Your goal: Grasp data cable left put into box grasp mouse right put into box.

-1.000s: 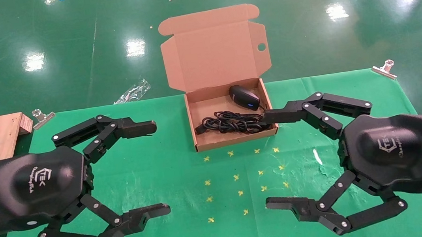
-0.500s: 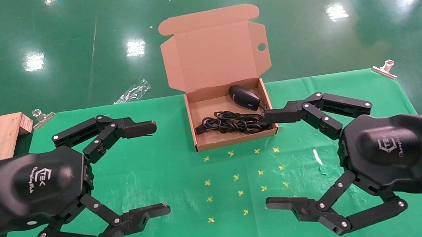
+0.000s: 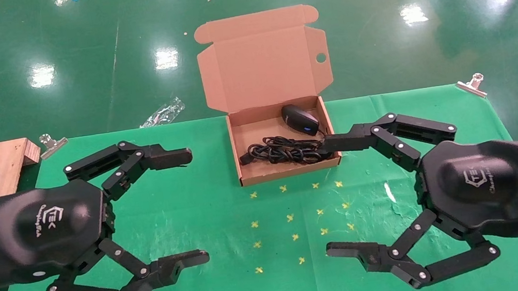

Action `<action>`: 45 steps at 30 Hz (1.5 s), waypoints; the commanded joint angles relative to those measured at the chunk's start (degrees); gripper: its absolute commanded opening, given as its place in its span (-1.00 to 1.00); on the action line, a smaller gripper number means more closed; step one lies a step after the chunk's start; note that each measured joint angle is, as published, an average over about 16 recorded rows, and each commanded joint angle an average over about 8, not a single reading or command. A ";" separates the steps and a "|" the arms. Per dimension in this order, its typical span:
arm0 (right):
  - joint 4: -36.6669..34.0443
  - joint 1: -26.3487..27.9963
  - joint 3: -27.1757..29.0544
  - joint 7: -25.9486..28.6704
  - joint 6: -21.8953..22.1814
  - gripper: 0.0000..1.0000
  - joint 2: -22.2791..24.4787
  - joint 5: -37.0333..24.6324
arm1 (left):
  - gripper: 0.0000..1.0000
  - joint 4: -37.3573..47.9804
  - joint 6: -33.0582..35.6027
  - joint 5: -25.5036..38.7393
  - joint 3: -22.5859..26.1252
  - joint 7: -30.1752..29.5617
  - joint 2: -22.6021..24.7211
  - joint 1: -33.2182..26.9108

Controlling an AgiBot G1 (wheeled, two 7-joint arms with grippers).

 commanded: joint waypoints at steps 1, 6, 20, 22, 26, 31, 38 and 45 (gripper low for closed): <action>0.00 0.00 0.00 0.00 0.00 1.00 0.00 0.00 | 1.00 0.00 0.00 0.00 0.00 0.00 0.00 0.00; 0.00 0.00 0.00 0.00 0.00 1.00 0.00 0.00 | 1.00 0.00 0.00 0.00 0.00 0.00 0.00 0.00; 0.00 0.00 0.00 0.00 0.00 1.00 0.00 0.00 | 1.00 0.00 0.00 0.00 0.00 0.00 0.00 0.00; 0.00 0.00 0.00 0.00 0.00 1.00 0.00 0.00 | 1.00 0.00 0.00 0.00 0.00 0.00 0.00 0.00; 0.00 0.00 0.00 0.00 0.00 1.00 0.00 0.00 | 1.00 0.00 0.00 0.00 0.00 0.00 0.00 0.00; 0.00 0.00 0.00 0.00 0.00 1.00 0.00 0.00 | 1.00 0.00 0.00 0.00 0.00 0.00 0.00 0.00; 0.00 0.00 0.00 0.00 0.00 1.00 0.00 0.00 | 1.00 0.00 0.00 0.00 0.00 0.00 0.00 0.00; 0.00 0.00 0.00 0.00 0.00 1.00 0.00 0.00 | 1.00 0.00 0.00 0.00 0.00 0.00 0.00 0.00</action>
